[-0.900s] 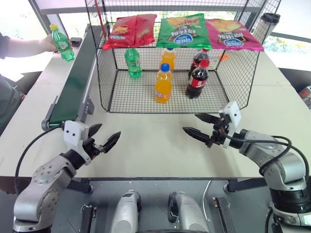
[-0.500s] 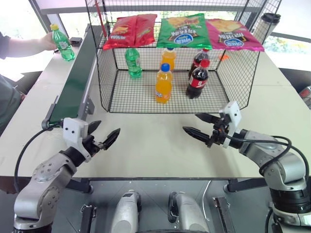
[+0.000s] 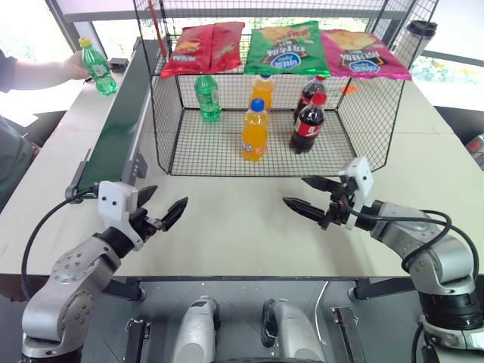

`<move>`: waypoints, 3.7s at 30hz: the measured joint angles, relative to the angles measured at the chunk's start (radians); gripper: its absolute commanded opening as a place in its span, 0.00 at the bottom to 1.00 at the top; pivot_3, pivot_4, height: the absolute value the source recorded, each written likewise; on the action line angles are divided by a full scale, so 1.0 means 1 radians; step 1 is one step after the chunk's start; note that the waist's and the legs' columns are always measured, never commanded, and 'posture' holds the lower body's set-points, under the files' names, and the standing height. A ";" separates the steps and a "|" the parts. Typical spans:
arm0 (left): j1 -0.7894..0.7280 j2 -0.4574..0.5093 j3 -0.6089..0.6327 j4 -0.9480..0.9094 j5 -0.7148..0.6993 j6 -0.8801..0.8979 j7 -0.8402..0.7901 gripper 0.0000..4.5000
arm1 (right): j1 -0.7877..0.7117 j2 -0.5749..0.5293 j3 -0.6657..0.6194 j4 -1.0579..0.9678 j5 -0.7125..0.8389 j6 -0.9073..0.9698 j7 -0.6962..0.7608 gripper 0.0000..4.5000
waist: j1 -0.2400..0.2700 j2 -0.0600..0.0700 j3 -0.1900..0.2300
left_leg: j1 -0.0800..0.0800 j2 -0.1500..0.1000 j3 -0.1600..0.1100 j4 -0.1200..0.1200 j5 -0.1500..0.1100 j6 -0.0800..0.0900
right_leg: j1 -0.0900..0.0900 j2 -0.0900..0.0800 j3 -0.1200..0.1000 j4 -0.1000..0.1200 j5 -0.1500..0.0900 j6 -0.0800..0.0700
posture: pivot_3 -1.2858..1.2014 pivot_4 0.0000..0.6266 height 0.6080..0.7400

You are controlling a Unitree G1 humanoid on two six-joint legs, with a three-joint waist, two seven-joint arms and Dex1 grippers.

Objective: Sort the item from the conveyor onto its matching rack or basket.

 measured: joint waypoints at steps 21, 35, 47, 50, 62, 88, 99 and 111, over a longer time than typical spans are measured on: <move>-0.047 -0.022 0.000 0.060 0.020 -0.044 -0.002 0.98 | -0.013 0.014 0.000 0.008 -0.012 -0.019 -0.002 1.00 | 0.000 0.000 0.000 | 0.000 0.000 0.000 0.000 0.000 0.001 | 0.000 0.000 0.000 0.000 0.000 0.000 | 0.52 0.24 1.00; -0.049 -0.025 -0.001 0.057 0.029 -0.044 0.008 0.98 | -0.015 0.016 0.001 0.018 -0.021 -0.019 -0.002 1.00 | 0.000 0.000 0.000 | 0.000 0.000 0.000 0.000 0.001 0.001 | 0.000 0.000 0.000 0.000 0.000 0.000 | 0.52 0.24 1.00; -0.043 -0.028 -0.003 0.037 0.031 -0.044 0.034 0.98 | -0.024 0.016 0.001 0.024 -0.031 -0.019 0.000 1.00 | 0.000 0.000 0.000 | 0.000 0.000 0.000 0.000 0.001 0.001 | 0.000 0.000 0.000 0.000 0.000 0.000 | 0.52 0.24 1.00; -0.054 -0.033 -0.002 0.031 0.029 -0.041 0.053 0.98 | -0.027 0.016 0.001 0.028 -0.031 -0.019 0.001 1.00 | 0.001 0.000 0.000 | 0.000 0.000 0.000 0.000 0.001 0.001 | 0.000 0.000 0.000 0.000 0.000 0.000 | 0.52 0.24 1.00; -0.180 0.060 0.247 0.003 0.090 -0.038 0.209 0.98 | -0.165 -0.038 0.001 -0.006 0.072 0.070 0.076 1.00 | 0.000 0.000 0.000 | 0.000 0.000 0.000 0.000 0.002 0.003 | 0.000 0.001 0.000 0.001 0.000 0.000 | 0.52 0.24 1.00; -0.427 0.094 0.172 0.437 0.262 0.025 0.252 0.98 | -0.112 0.036 0.135 0.008 -0.012 -0.019 0.055 1.00 | 0.002 -0.002 -0.001 | 0.000 0.000 0.001 0.000 0.002 0.003 | 0.000 0.000 0.000 0.003 0.001 -0.001 | 0.52 0.24 1.00; -0.456 0.083 0.124 0.453 0.301 -0.043 0.240 0.98 | -0.102 0.037 0.133 0.008 -0.014 -0.020 0.036 1.00 | 0.000 -0.002 -0.001 | 0.000 0.000 0.001 0.000 0.002 0.003 | 0.000 0.001 0.000 0.003 0.002 -0.001 | 0.52 0.24 1.00; -0.455 0.081 0.123 0.455 0.323 -0.043 0.247 0.78 | -0.087 0.039 0.131 0.008 -0.020 -0.024 0.019 1.00 | 0.001 -0.002 -0.001 | 0.000 0.000 0.001 0.000 0.002 0.003 | 0.000 0.001 0.000 0.003 0.001 -0.001 | 0.52 0.24 1.00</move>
